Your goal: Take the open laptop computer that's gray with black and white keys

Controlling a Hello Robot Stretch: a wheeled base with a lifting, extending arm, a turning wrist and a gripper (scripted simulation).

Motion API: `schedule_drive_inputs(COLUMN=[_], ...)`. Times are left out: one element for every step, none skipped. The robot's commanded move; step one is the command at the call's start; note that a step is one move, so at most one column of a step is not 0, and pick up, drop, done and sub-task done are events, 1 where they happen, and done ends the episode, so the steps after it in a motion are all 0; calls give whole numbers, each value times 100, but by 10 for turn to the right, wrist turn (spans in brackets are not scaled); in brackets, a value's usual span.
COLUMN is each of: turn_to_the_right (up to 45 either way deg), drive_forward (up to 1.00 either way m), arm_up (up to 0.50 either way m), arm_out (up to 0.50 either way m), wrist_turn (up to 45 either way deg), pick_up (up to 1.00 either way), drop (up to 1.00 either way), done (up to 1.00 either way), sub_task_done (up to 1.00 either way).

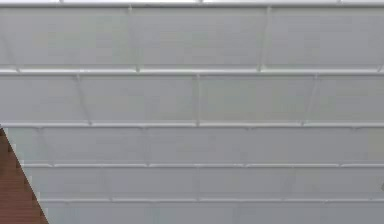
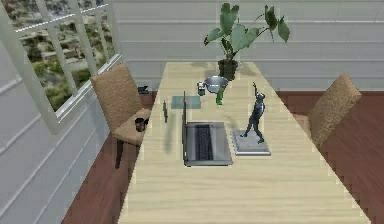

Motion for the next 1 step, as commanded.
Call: schedule_drive_inputs(turn_to_the_right=[0], drive_forward=[0], arm_up=[50], arm_out=[0], wrist_turn=[0], pick_up=[0], drop=[0], done=[0], sub_task_done=[0])
